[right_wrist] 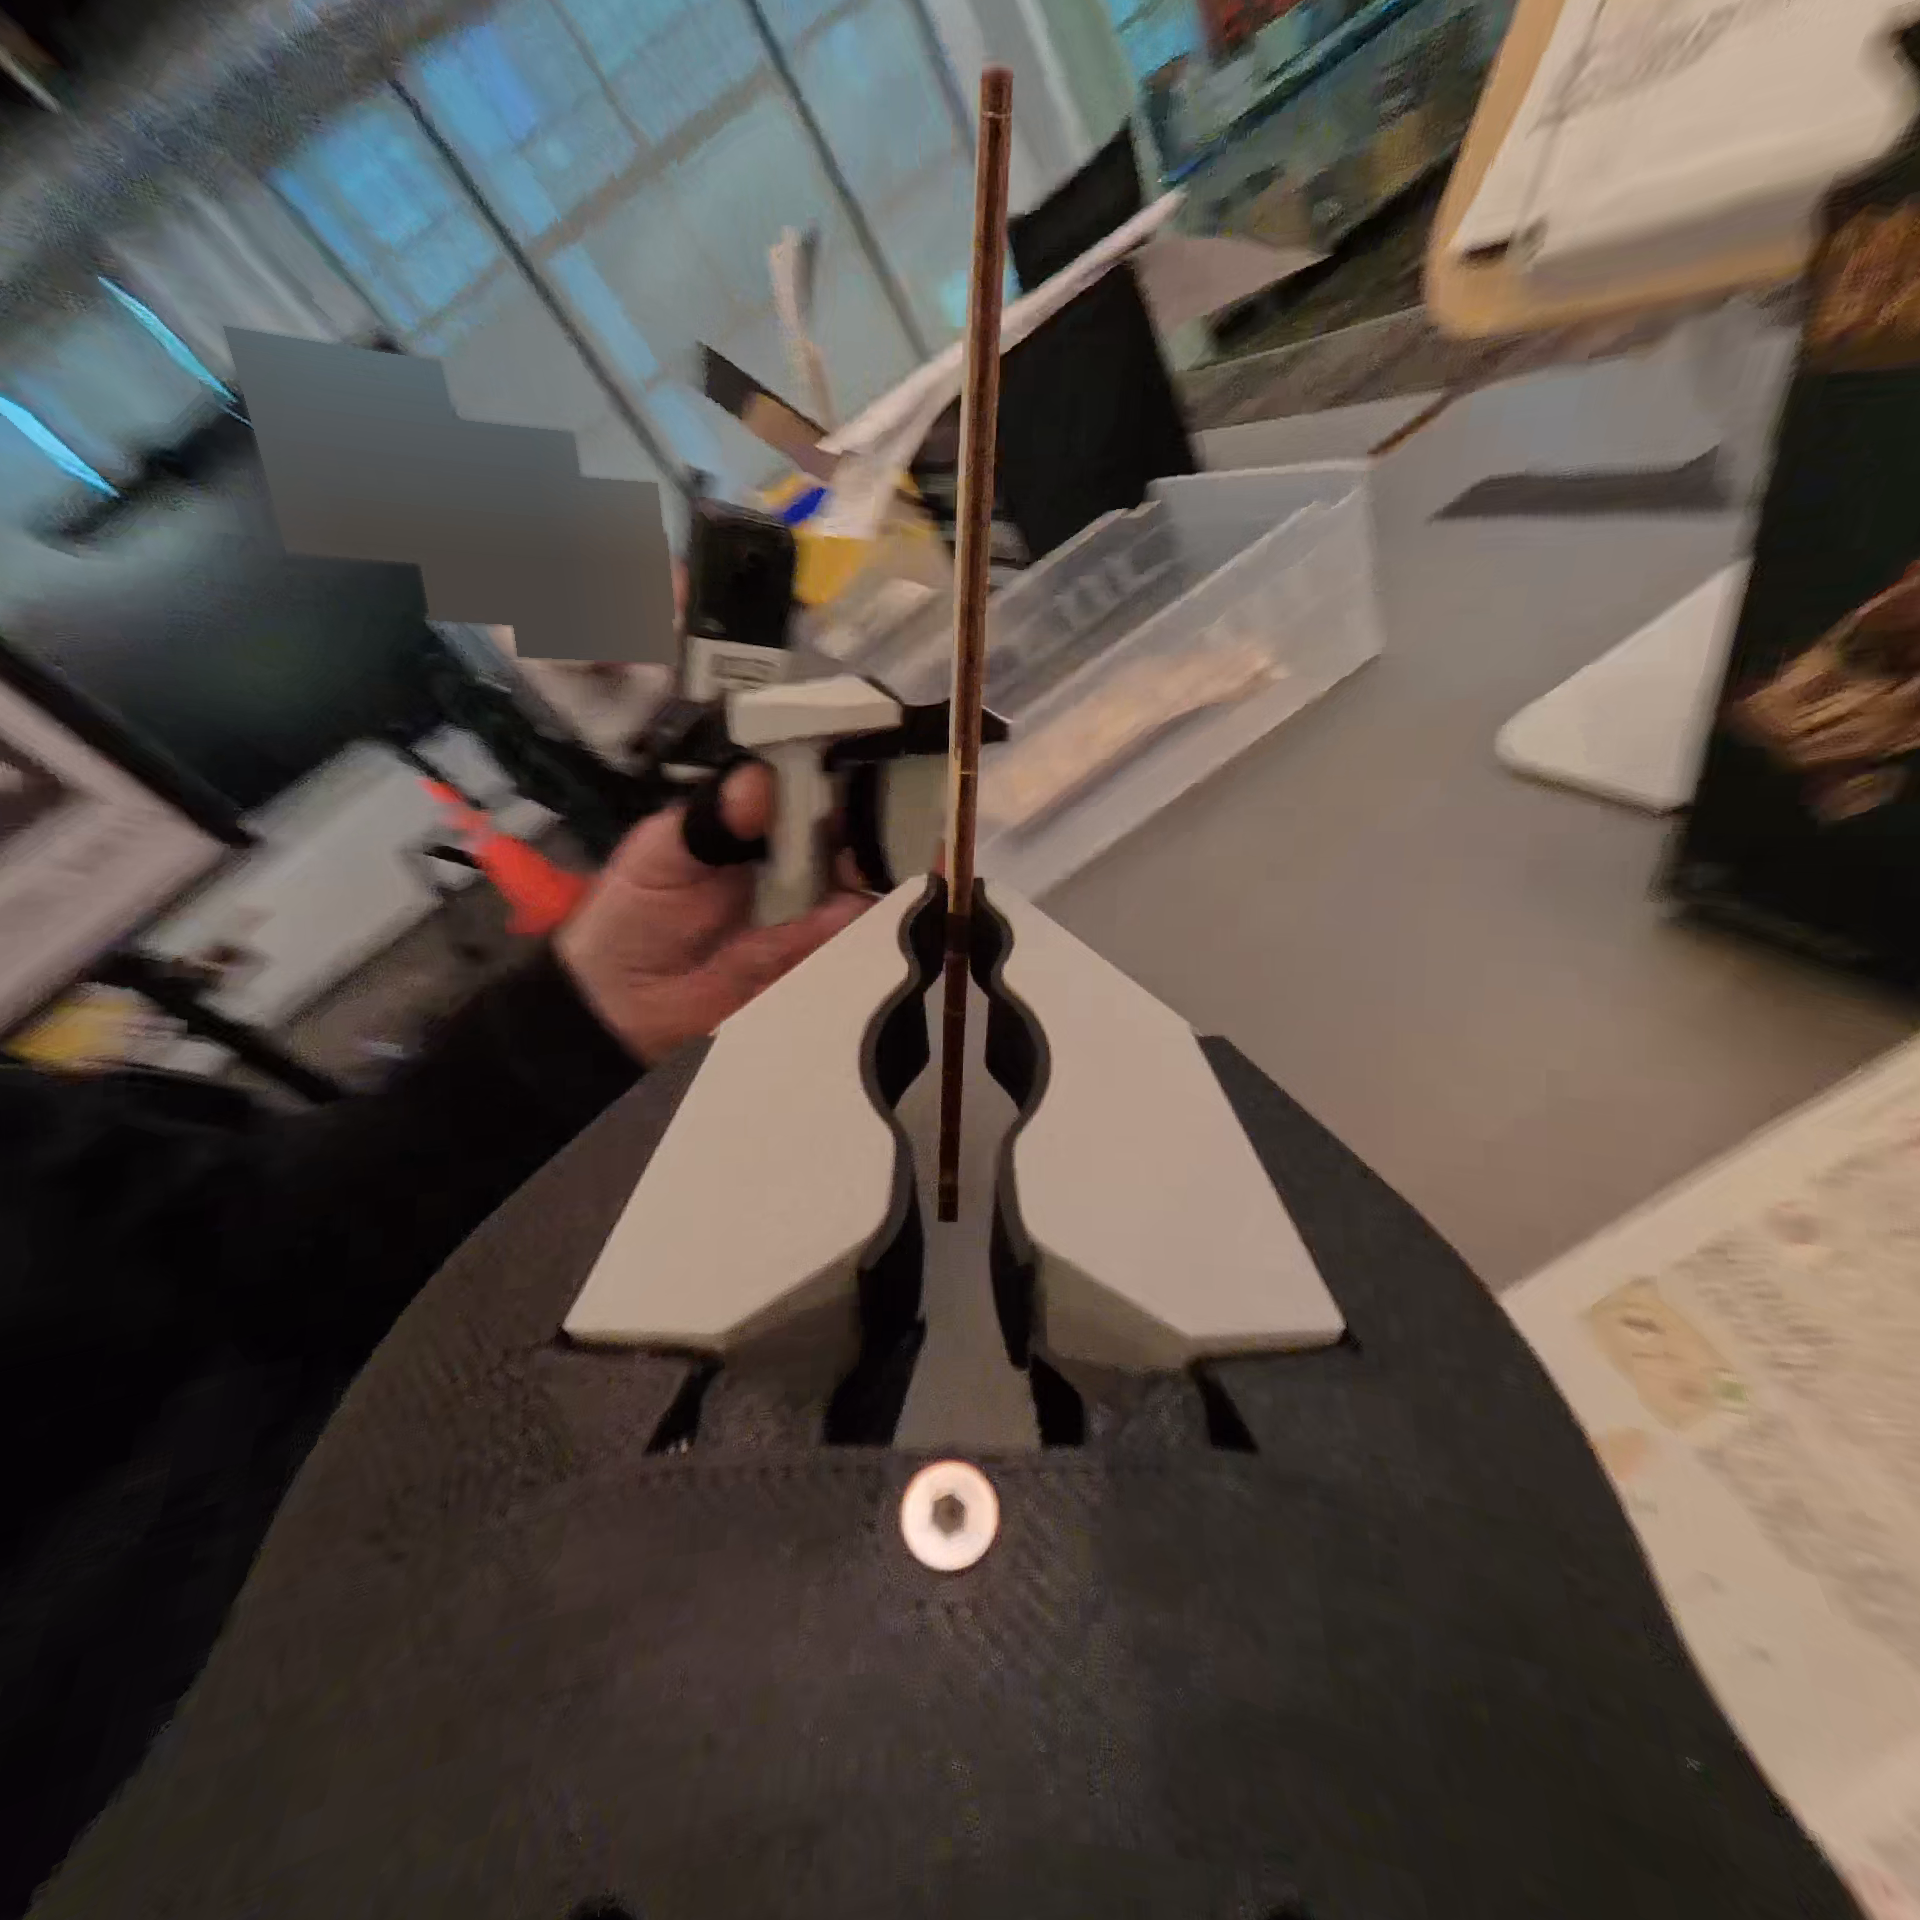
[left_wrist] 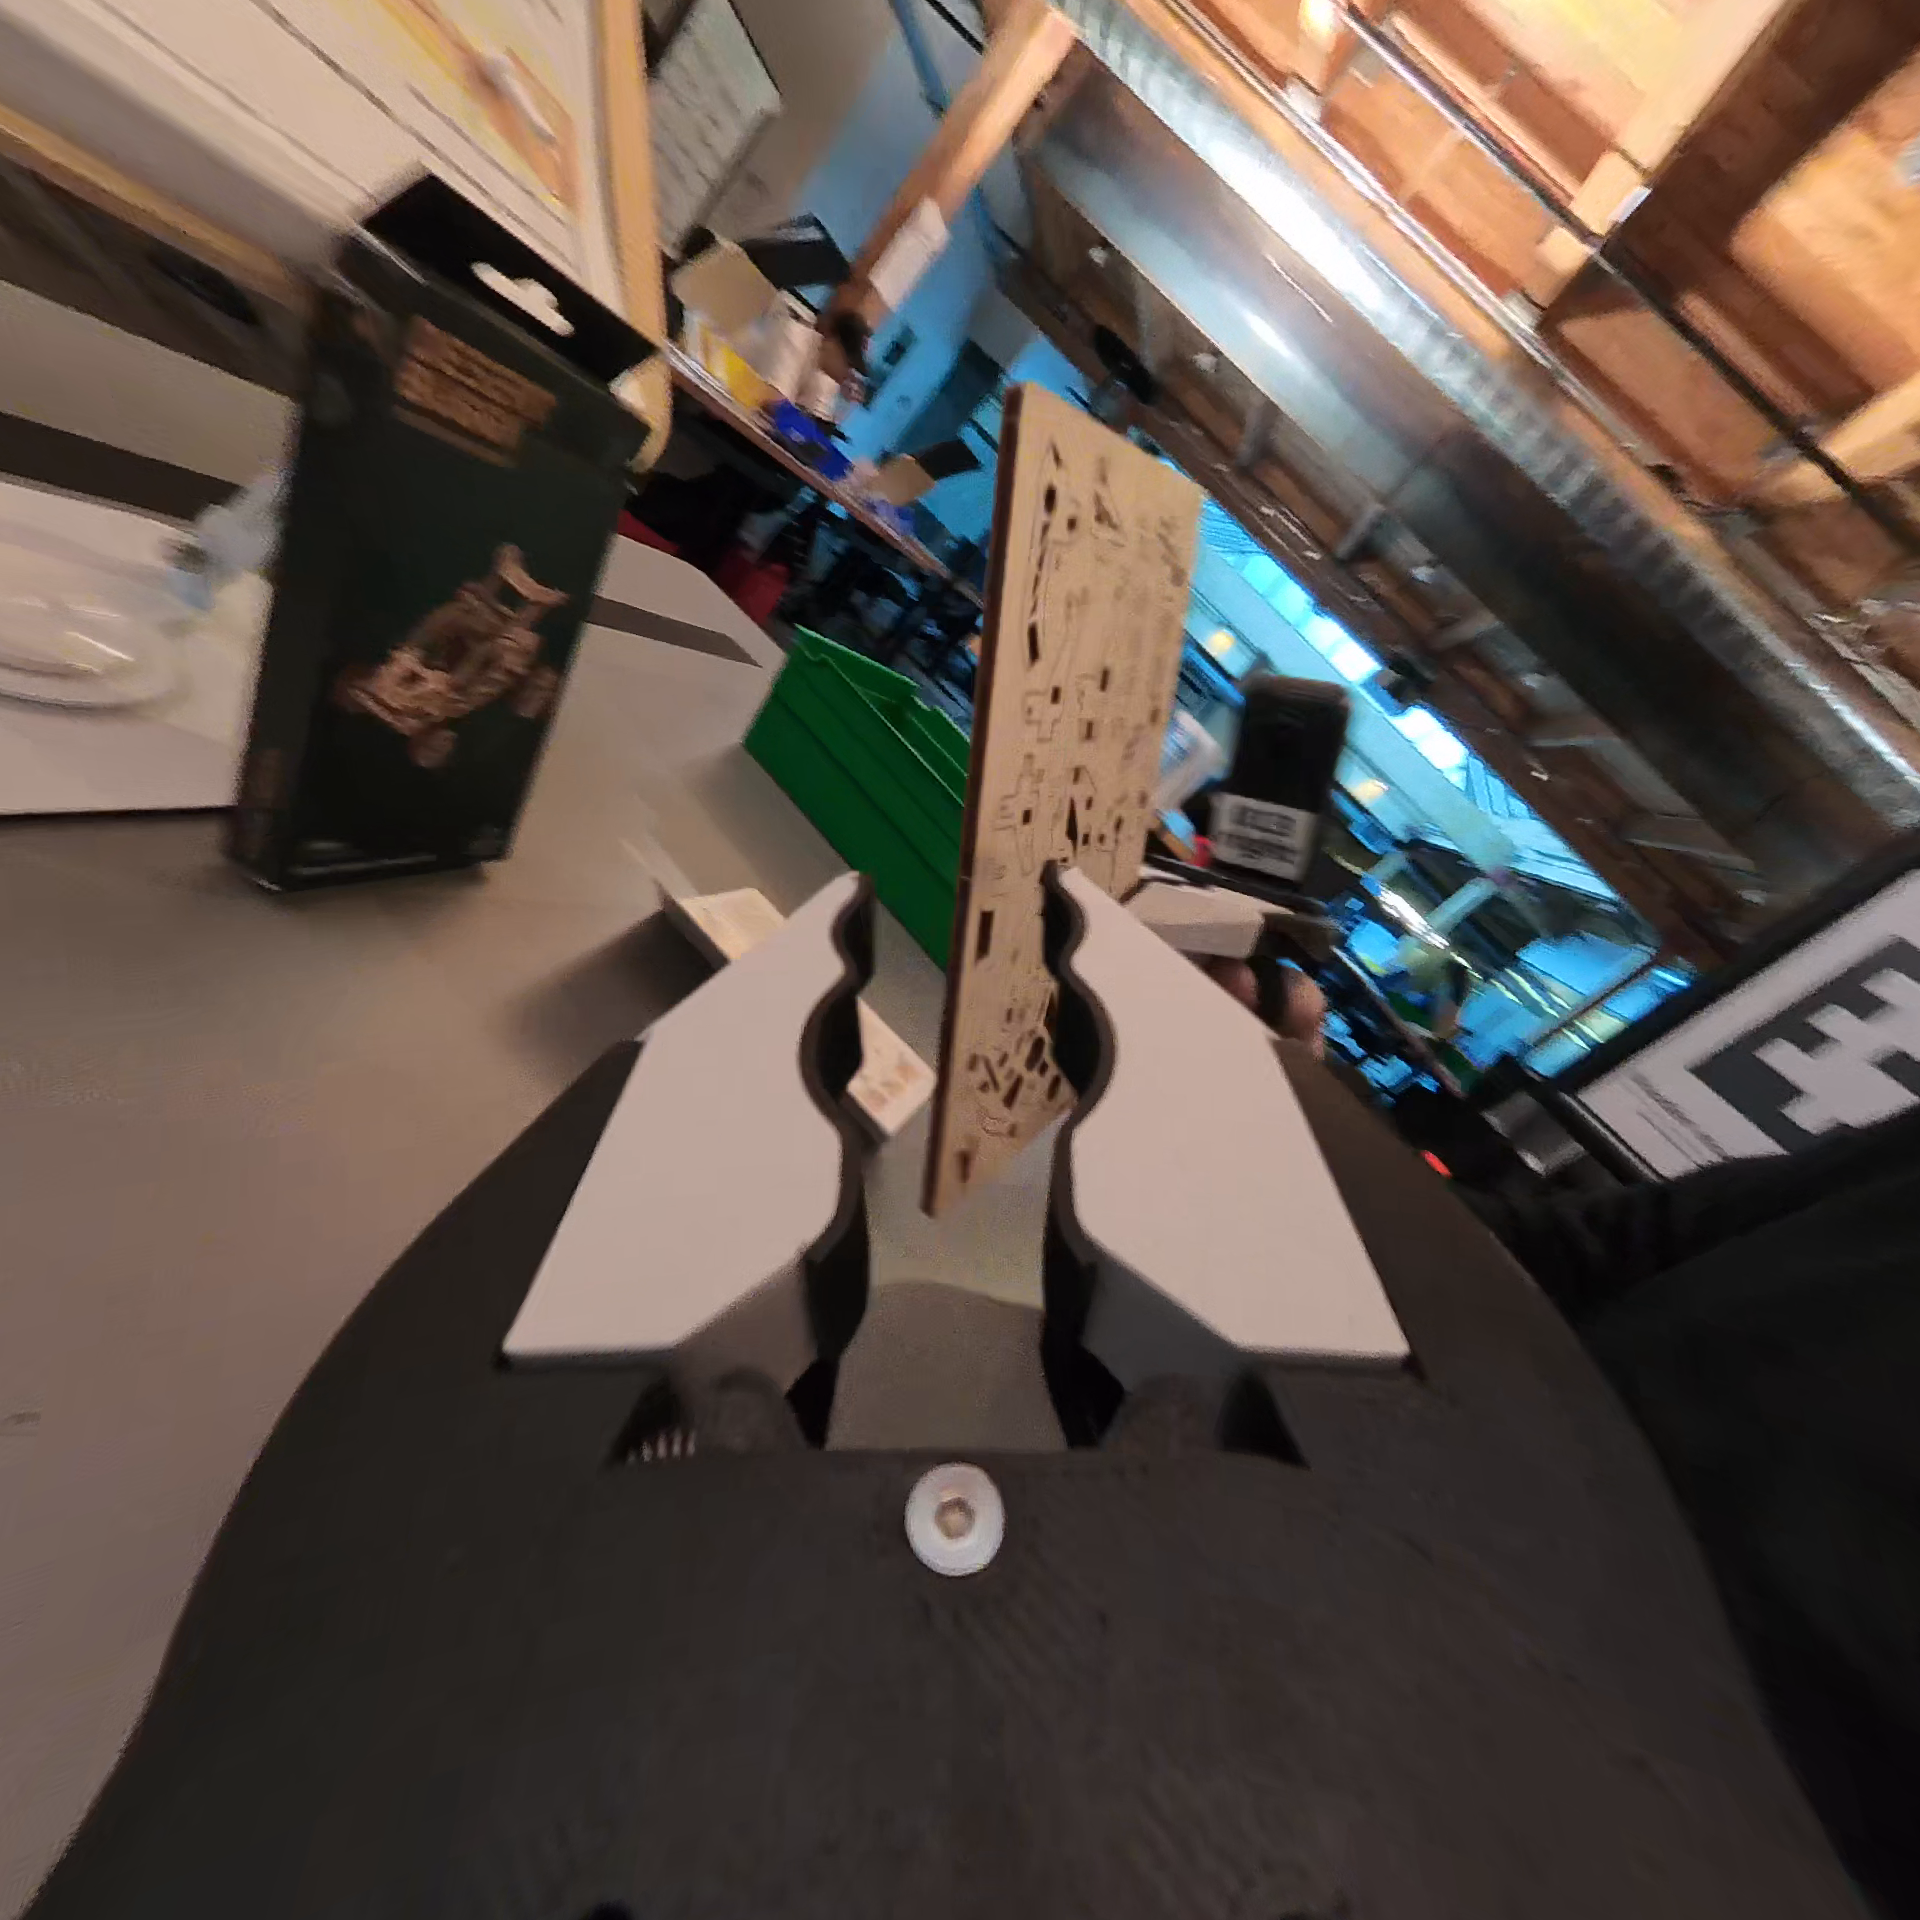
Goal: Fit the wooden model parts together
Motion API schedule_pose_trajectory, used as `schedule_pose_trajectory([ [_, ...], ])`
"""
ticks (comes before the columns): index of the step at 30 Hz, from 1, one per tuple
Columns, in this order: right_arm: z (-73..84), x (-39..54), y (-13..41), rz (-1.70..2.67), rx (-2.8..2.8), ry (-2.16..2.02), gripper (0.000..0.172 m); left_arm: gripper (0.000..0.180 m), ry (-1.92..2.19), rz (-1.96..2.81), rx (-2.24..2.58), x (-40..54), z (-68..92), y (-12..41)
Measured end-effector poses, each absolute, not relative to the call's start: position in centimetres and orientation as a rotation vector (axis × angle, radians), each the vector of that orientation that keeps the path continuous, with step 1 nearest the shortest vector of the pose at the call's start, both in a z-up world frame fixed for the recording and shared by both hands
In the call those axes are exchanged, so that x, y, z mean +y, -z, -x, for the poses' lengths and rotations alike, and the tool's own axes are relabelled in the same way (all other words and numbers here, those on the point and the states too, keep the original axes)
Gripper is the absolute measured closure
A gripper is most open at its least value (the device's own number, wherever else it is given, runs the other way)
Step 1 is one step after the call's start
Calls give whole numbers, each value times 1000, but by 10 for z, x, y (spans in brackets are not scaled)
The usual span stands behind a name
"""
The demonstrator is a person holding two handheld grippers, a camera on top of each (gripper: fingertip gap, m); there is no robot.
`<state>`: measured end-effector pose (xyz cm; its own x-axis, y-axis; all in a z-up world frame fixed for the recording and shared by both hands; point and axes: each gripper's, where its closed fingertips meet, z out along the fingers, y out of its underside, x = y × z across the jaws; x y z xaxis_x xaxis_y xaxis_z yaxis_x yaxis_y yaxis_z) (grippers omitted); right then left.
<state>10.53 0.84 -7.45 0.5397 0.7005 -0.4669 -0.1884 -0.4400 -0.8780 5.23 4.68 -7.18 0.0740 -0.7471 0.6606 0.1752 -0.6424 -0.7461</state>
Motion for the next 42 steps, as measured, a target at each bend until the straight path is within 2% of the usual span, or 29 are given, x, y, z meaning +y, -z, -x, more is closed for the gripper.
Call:
schedule_pose_trajectory([
  [3,-119,22,74,1754,-598,-459,171,119,1565,1632,568,49,-52,61],
  [7,-123,31,66,1558,-864,361,171,85,1523,1591,611,31,-74,42],
  [9,-115,31,65,1430,-945,573,171,82,1502,1584,604,23,-85,37],
  [11,-108,29,66,1335,-989,682,171,87,1478,1583,553,22,-90,36],
  [14,-102,25,67,1223,-1022,758,171,133,1467,1600,432,31,-83,43],
  [16,-102,25,67,1197,-1037,773,170,149,1509,1625,398,34,-80,51],
  [19,-99,23,66,1168,-1061,769,161,173,1584,1597,356,34,-77,54],
  [21,-93,19,69,1165,-1110,746,157,177,1638,1552,348,35,-74,49],
  [26,-92,9,70,1215,-1149,637,149,178,1650,1548,358,40,-69,50],
  [32,-116,7,54,1456,-994,257,143,178,1740,1602,529,31,-71,54],
  [41,-113,2,79,1886,-853,-754,144,179,1739,1722,1023,-5,-76,73],
  [42,-109,-2,81,1889,-852,-842,151,179,1753,1720,1048,-7,-75,73],
])
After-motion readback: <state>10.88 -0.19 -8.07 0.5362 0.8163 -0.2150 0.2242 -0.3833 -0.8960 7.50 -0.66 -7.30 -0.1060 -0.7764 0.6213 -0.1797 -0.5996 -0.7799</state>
